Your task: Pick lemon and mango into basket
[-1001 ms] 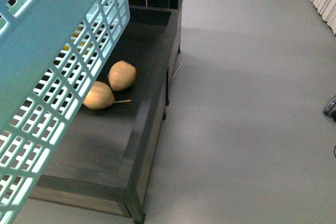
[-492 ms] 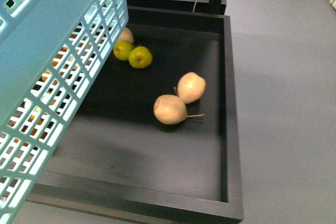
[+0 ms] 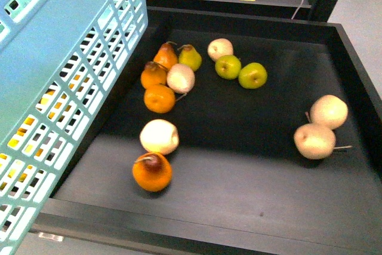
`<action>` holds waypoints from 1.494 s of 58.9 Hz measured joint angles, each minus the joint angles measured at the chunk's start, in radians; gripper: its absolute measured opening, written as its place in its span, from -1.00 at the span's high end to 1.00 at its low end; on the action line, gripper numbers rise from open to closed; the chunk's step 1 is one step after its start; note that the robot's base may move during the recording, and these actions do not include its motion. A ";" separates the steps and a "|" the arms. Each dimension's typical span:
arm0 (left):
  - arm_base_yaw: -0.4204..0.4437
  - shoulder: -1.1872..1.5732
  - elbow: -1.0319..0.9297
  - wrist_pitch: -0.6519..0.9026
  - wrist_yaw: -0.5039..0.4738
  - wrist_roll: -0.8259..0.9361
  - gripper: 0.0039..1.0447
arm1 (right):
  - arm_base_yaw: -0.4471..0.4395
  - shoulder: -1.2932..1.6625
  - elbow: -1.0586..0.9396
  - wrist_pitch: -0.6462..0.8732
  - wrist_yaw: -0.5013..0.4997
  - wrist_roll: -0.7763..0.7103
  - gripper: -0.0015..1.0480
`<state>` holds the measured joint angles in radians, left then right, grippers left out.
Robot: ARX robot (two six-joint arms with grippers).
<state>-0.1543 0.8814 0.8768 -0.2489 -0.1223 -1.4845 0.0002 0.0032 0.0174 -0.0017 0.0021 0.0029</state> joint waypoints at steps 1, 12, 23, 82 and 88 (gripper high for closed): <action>0.000 0.000 0.000 0.000 -0.001 0.002 0.91 | 0.000 0.000 0.000 0.000 -0.005 0.000 -0.83; 0.000 0.000 0.000 0.000 -0.005 0.003 0.91 | 0.000 0.000 0.000 0.000 0.000 0.000 -0.83; 0.000 -0.002 0.000 0.000 -0.002 0.003 0.91 | 0.000 0.000 0.000 0.001 -0.001 0.000 -0.83; 0.000 -0.001 0.000 0.000 -0.002 0.002 0.91 | 0.000 -0.002 0.000 0.000 -0.001 0.000 -0.83; 0.001 -0.001 0.000 0.000 -0.003 0.002 0.91 | 0.000 0.000 0.000 0.000 -0.002 0.000 -0.83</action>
<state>-0.1535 0.8803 0.8768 -0.2493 -0.1257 -1.4822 0.0002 0.0029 0.0174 -0.0017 -0.0002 0.0025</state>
